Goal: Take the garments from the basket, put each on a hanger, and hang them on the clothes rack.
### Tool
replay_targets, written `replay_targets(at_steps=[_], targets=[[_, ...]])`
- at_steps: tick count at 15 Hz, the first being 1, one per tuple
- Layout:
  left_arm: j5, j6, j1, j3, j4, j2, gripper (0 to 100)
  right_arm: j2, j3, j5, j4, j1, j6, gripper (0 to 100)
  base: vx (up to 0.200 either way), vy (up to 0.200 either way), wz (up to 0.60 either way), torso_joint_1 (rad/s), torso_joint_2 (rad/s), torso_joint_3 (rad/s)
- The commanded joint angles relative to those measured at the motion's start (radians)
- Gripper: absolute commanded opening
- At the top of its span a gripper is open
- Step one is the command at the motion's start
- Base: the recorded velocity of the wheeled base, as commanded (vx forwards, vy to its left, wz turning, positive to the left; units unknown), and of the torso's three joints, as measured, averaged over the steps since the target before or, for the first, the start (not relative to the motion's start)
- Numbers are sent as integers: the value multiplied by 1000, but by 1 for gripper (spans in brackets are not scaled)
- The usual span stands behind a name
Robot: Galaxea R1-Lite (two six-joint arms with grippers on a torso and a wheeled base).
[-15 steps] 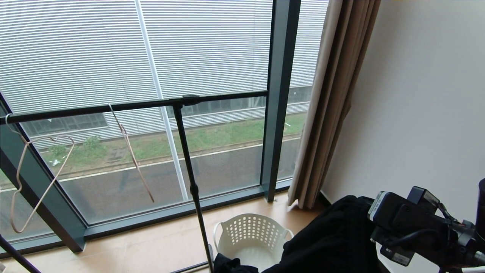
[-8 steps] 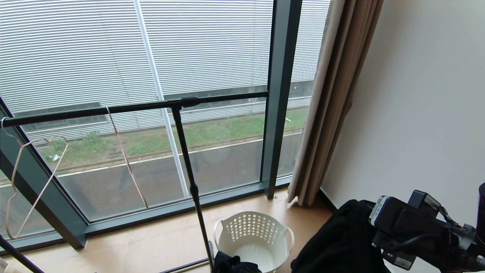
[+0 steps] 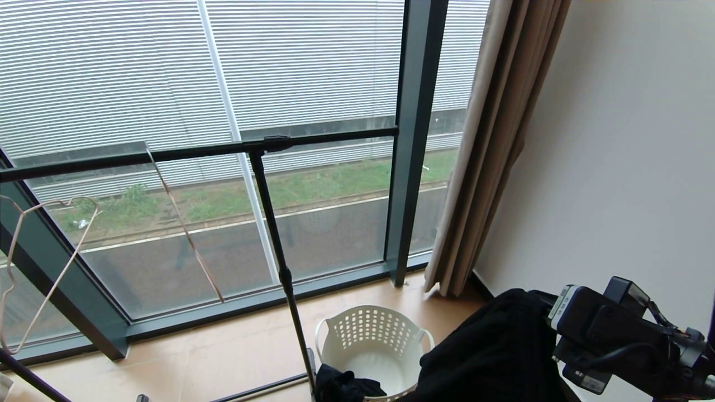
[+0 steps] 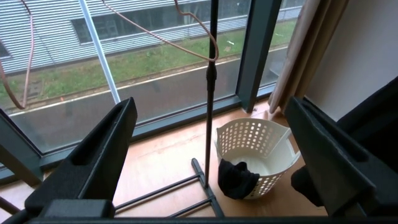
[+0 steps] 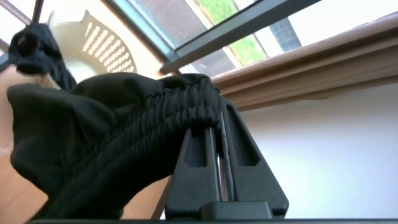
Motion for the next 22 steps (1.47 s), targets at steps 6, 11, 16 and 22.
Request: replay_targets(at_steps=[6, 11, 16, 22], targets=[[-3, 3, 0, 0, 1, 0, 100, 2, 7, 13, -6, 1, 0, 0, 0, 0, 600, 2, 6, -3], [-3, 3, 0, 0, 1, 0, 100, 2, 16, 13, -8, 1, 0, 0, 0, 160, 0, 1, 5, 1], [-3, 3, 0, 0, 1, 0, 100, -17, 27, 15, -6, 1, 0, 0, 0, 200, 0, 3, -2, 4], [-3, 3, 0, 0, 1, 0, 100, -23, 33, 16, -6, 4, 0, 0, 0, 200, 0, 2, 3, -2]])
